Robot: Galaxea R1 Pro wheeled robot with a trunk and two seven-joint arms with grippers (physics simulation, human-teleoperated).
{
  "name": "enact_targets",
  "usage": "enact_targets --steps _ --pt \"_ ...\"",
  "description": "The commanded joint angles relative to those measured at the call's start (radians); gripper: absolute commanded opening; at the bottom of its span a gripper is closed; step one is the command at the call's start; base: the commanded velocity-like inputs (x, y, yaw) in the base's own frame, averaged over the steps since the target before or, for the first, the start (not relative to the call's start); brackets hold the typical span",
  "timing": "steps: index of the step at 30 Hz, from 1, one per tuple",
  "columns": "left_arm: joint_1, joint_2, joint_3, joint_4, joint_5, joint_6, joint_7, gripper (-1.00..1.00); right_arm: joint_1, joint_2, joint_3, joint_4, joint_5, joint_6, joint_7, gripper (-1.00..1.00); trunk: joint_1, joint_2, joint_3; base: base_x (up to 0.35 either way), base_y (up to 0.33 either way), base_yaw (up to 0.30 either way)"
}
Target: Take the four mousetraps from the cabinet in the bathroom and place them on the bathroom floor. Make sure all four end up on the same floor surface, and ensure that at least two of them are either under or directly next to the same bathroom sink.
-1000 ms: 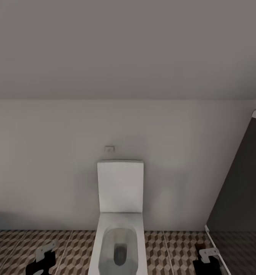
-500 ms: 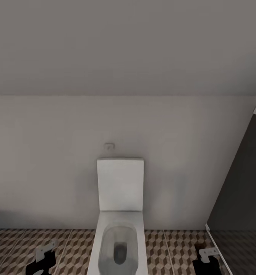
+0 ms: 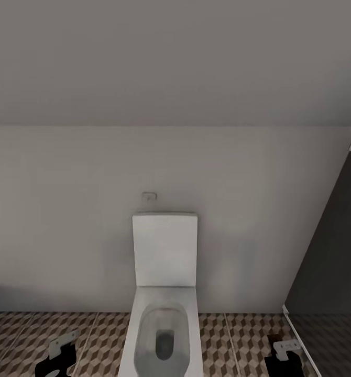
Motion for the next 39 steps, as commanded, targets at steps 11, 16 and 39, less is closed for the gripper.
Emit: enact_targets --steps 11,16,39 --pt "-0.001 0.0 -0.008 -0.001 0.01 -0.007 0.005 -1.0 -0.001 0.0 0.009 0.0 -0.011 -0.003 -0.004 -1.0 0.042 -0.078 -0.036 0.0 0.0 0.0" --pt "-0.001 0.001 -0.009 -0.001 0.009 -0.007 0.005 -1.0 -0.001 0.0 0.009 0.0 -0.011 -0.003 -0.004 -1.0 0.061 -0.113 -0.051 0.0 0.0 0.0" --pt "-0.001 -0.007 -0.01 -0.001 0.01 -0.007 0.005 -1.0 -0.001 0.0 0.009 0.0 -0.007 -0.003 -0.004 -1.0 0.15 -0.274 -0.123 0.0 0.0 0.0"
